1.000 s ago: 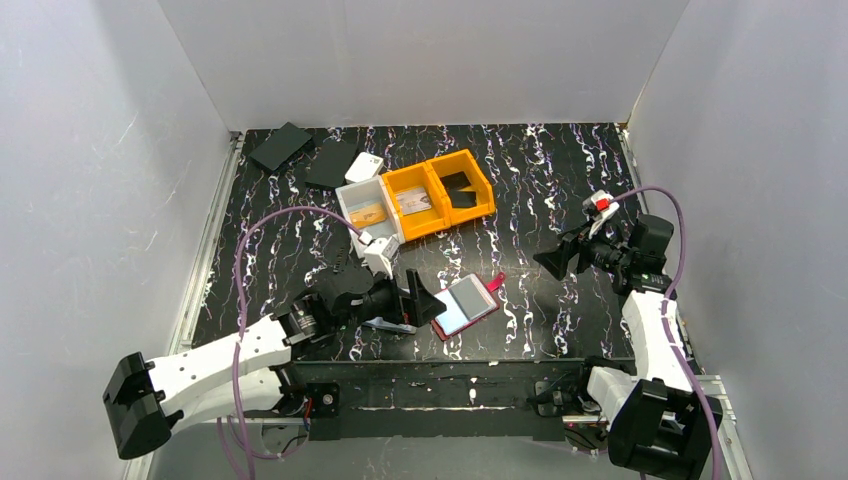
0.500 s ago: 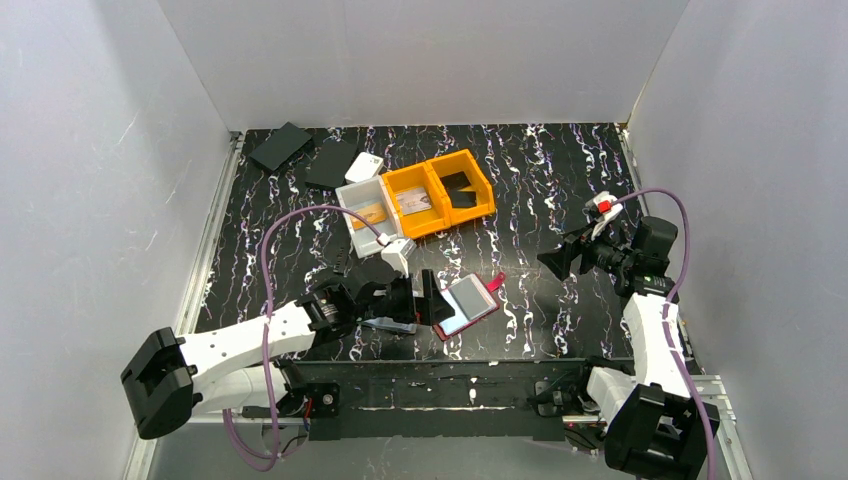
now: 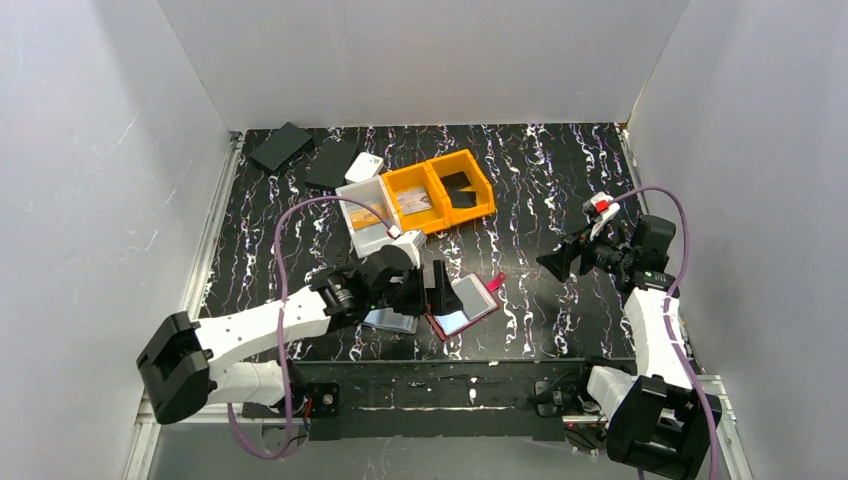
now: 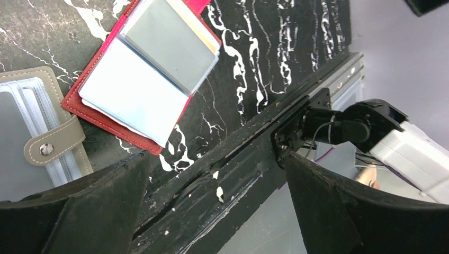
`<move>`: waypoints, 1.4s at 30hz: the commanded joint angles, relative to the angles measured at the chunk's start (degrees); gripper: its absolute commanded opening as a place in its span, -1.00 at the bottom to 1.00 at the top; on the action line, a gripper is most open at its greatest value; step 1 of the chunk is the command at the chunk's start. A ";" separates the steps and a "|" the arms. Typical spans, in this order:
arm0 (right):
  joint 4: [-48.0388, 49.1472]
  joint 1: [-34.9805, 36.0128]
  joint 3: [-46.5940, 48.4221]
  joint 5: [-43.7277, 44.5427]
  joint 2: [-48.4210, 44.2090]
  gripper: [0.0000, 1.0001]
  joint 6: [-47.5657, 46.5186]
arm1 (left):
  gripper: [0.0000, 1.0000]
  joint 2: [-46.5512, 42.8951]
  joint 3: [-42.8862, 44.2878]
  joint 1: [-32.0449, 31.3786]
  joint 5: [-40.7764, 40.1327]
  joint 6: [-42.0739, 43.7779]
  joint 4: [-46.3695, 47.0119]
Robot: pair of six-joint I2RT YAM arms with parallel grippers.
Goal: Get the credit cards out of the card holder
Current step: Remove the credit card from the card holder.
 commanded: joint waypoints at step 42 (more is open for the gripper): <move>-8.38 49.89 11.62 37.81 24.87 -0.66 -3.74 | -0.03 16.30 3.87 0.20 -6.81 -2.71 -2.12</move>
